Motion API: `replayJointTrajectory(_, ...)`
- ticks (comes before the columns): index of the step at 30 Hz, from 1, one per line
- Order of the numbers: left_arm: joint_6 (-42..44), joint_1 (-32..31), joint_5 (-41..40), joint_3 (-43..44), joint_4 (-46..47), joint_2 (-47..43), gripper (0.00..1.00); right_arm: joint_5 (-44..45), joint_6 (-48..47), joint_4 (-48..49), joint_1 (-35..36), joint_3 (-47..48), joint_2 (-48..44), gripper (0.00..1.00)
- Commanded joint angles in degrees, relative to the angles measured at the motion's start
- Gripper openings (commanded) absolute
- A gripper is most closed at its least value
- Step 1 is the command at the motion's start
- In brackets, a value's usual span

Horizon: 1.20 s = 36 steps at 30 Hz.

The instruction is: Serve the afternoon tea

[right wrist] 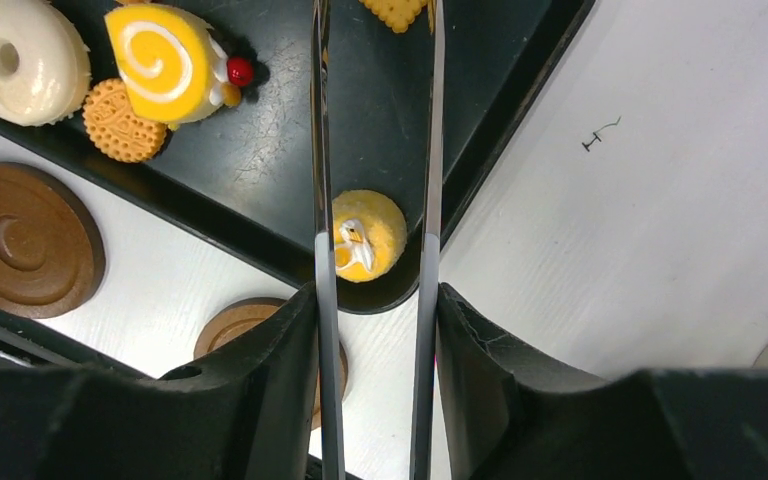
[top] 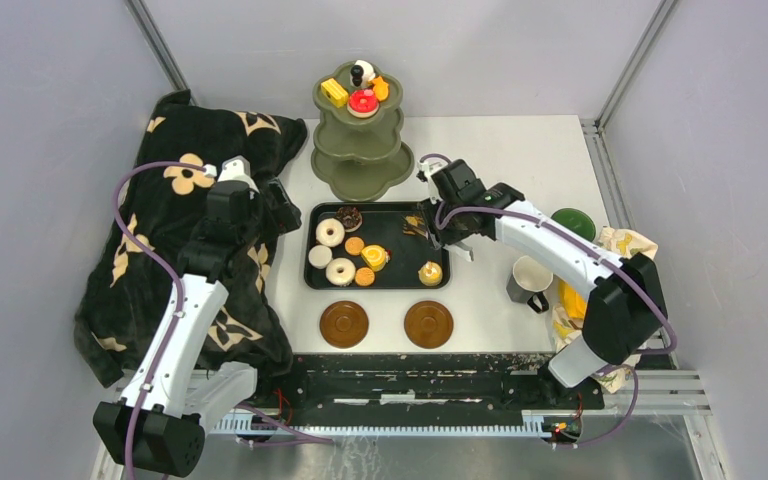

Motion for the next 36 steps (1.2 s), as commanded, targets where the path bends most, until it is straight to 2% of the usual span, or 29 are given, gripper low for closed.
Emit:
replayJointTrajectory(1,-0.67,-0.08,-0.35,-0.27,1.31,-0.97,0.99,1.77,-0.37,0.59,-0.15,2.36,1.25,0.48)
replayJointTrajectory(4,-0.54,-0.09,-0.37,0.08,1.25,-0.97,0.99,4.69,5.08,2.04,-0.05,0.93,0.65,0.5)
replayJointTrajectory(9,-0.24,-0.05,-0.33,0.68,1.09,-0.99,0.99,4.65,12.35,6.23,1.08,-2.12,0.19,0.51)
replayJointTrajectory(17,0.12,-0.07,-0.32,0.81,0.0,-2.61,0.99,14.18,15.31,3.27,6.05,-0.41,3.92,0.51)
replayJointTrajectory(25,0.13,-0.08,-0.08,0.84,-0.57,-3.39,0.99,17.68,16.93,2.28,6.65,0.37,5.47,0.47)
replayJointTrajectory(36,-0.45,-0.11,0.82,0.37,-0.32,-3.67,0.99,16.2,16.43,3.9,6.62,-1.86,2.6,0.26)
